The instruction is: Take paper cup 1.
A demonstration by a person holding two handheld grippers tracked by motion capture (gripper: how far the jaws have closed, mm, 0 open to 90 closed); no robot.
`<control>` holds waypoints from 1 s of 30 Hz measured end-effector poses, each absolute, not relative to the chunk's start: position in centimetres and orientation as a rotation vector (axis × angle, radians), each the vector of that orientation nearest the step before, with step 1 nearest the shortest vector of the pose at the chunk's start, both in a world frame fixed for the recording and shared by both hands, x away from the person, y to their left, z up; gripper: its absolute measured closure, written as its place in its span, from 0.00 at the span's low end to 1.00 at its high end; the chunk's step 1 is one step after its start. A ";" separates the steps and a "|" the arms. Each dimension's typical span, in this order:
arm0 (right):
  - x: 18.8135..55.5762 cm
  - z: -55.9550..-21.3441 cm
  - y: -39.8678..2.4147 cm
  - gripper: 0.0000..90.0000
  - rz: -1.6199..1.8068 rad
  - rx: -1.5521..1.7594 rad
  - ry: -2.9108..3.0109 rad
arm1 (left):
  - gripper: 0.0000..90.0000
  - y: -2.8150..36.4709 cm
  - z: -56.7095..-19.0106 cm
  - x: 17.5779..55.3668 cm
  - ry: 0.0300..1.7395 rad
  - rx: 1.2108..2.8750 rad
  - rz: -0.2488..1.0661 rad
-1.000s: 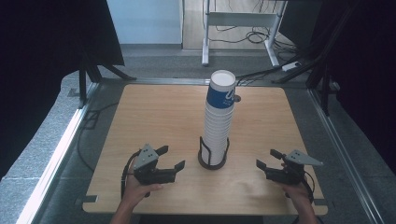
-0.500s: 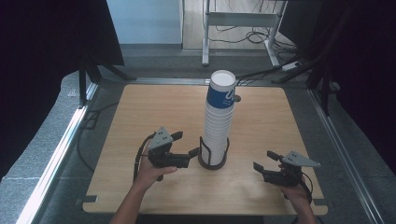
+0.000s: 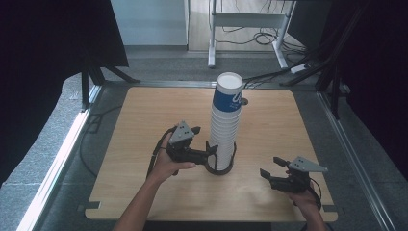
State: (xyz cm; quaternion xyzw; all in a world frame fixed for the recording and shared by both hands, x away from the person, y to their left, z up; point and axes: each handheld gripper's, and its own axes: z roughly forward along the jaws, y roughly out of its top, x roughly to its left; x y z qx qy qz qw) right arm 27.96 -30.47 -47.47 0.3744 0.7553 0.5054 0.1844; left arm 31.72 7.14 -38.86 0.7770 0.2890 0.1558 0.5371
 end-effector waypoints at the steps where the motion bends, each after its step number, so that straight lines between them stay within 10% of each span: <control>1: 28.0 -47.5 -30.5 0.25 1.425 1.055 2.129 | 0.13 7.0 -38.9 31.9 0.685 1.851 0.376; 30: 28.1 -47.9 -29.8 0.25 1.402 1.019 2.171 | 0.14 3.0 -39.8 34.1 0.654 1.890 0.367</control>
